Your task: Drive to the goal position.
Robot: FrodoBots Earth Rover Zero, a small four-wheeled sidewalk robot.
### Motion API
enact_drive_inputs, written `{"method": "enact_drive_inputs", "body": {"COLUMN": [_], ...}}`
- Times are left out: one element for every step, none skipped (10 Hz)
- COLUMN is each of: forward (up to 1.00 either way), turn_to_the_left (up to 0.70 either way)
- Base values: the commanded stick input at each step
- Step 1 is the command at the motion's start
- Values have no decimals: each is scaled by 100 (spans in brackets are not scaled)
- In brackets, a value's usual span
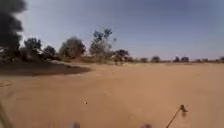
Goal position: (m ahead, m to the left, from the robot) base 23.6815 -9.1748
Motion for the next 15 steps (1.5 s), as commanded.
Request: {"method": "enact_drive_inputs", "body": {"forward": [70, 70, 70, 70, 70, 70, 70, 70, 70, 70, 70, 70, 70, 70, 70], "turn_to_the_left": [0, 0, -32, -32, -32, -32, -31, -16, 0, 0, 0, 0, 0, 0, 0]}}
